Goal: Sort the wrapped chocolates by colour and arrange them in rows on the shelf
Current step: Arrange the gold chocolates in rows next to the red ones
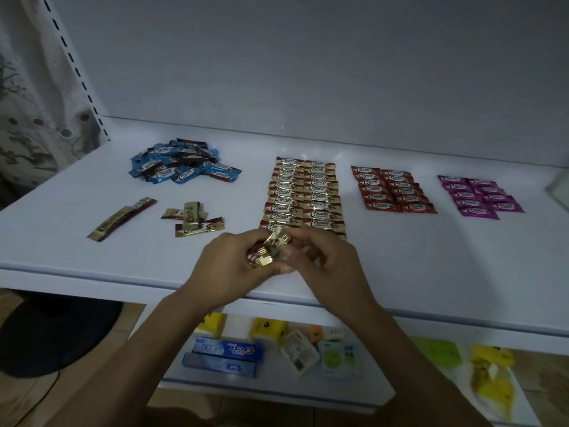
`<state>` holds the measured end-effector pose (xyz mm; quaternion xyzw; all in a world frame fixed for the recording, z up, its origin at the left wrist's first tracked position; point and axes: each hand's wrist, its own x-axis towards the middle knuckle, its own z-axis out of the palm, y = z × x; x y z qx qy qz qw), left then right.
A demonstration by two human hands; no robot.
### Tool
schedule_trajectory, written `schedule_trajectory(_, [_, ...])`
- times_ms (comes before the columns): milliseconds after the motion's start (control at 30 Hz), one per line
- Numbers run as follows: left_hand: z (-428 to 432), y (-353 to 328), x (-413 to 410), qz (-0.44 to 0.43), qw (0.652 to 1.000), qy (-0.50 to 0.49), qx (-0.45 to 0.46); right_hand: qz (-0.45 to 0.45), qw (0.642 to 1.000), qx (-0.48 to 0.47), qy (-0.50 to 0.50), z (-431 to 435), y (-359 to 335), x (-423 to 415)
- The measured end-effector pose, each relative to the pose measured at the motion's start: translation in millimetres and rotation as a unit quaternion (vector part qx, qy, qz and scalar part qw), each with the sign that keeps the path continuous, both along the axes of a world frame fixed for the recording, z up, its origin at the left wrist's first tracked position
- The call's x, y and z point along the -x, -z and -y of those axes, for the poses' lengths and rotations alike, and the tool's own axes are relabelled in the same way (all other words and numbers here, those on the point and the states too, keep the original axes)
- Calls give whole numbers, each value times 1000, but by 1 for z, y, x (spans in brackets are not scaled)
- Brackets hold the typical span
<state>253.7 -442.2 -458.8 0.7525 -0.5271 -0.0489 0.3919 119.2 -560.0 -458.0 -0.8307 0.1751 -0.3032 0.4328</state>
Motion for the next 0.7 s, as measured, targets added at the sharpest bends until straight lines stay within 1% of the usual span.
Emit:
schedule_trajectory(167, [-2,-5,0,-86,996,26,-22,50,996,-68,28,-10,2,-3])
schedule_trajectory(233, [-3,-11,1,-141,989,27,-23,73,989,-117,53,-8,-1,1])
schedule_trajectory(300, [-3,-16,0,-206,977,47,-4,92,979,-165,75,-5,-4,3])
schedule_trajectory(433, [-6,-22,0,-253,965,56,31,71,977,-180,83,-7,-6,3])
schedule_trajectory(500, [-7,-21,0,-250,966,55,46,73,976,-195,67,-12,-9,3])
schedule_trajectory(600, [-6,-14,0,-194,979,53,43,94,967,-232,35,-15,-13,4])
schedule_trajectory(667, [-5,-10,0,-177,983,45,34,92,971,-218,36,-16,-14,4])
schedule_trajectory(700, [-5,-10,-1,-184,981,44,34,93,973,-209,40,-15,-13,5])
